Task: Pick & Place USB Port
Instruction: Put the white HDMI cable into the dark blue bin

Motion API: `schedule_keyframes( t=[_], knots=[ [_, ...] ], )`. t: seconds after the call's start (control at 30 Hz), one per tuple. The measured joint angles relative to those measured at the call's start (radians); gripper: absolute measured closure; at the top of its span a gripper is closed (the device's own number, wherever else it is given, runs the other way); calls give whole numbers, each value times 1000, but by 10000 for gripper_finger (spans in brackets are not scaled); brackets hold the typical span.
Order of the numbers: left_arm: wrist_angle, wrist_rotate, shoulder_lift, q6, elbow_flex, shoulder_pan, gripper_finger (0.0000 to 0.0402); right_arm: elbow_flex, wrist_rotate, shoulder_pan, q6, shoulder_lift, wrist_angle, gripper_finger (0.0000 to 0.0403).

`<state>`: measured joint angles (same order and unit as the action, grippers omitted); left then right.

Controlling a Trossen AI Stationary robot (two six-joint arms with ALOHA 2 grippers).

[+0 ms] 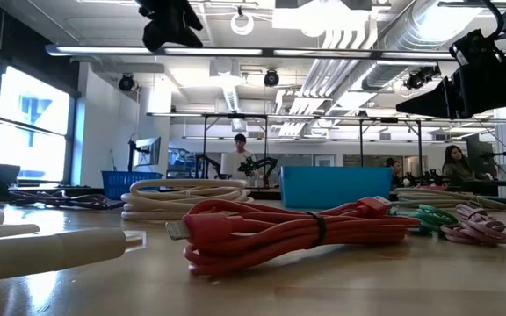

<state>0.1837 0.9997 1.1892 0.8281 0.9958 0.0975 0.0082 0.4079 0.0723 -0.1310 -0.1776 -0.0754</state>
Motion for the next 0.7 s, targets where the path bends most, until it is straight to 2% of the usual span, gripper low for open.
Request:
schedule_keyframes(
  t=[0.13,0.2,0.4,0.57,0.7],
  knots=[
    [6,-1,6,-45,0,-24,180,0,0,0,0,0,2,402],
    [21,-34,5,-87,0,-56,180,0,-1,0,1,0,3,402],
    [80,-366,6,-231,0,-230,190,0,-20,0,4,0,5,402],
    [82,-623,7,-231,0,-350,227,0,-40,0,4,0,9,402],
    [95,-764,10,-187,0,-404,252,0,-41,0,4,0,10,402]
  ],
)
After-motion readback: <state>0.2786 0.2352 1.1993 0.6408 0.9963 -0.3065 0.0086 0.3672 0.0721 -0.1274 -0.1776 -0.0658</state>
